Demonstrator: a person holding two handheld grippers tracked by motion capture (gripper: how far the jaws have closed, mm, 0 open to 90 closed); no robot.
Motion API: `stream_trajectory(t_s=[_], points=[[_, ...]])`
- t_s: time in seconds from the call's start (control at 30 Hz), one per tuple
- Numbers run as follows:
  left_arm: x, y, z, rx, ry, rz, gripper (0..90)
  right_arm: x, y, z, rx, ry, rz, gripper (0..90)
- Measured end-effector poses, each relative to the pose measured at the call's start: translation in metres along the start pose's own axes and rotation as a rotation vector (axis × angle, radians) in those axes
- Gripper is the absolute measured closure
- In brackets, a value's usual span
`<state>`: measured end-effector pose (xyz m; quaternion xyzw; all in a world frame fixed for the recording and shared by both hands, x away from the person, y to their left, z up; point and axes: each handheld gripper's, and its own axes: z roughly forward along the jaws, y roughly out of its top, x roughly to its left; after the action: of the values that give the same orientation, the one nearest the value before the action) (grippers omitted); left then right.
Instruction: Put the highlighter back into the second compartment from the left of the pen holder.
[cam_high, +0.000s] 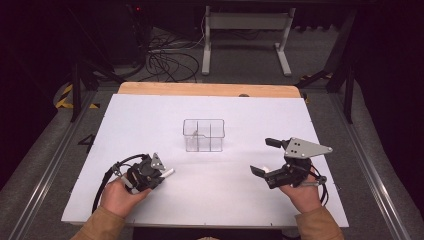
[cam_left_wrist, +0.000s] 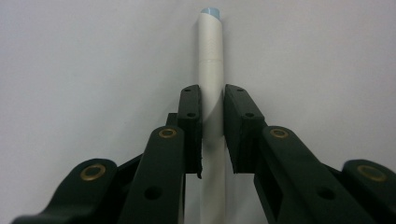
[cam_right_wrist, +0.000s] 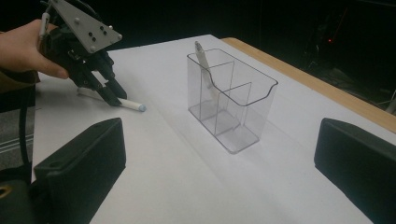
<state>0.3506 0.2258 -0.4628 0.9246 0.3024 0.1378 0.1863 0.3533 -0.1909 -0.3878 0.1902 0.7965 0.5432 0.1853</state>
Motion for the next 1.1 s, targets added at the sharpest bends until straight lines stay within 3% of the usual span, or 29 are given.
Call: stream_trajectory(t_s=[0.53,1.1], points=[[-0.002,0.002,-0.001,0.015,0.014,0.019,77.9,0.0,0.0,0.0,-0.001,-0.004,0.0,2.2],[-0.003,0.006,-0.024,-0.106,0.014,0.005,77.9,0.0,-0.001,-0.002,-0.003,-0.011,0.001,2.2]])
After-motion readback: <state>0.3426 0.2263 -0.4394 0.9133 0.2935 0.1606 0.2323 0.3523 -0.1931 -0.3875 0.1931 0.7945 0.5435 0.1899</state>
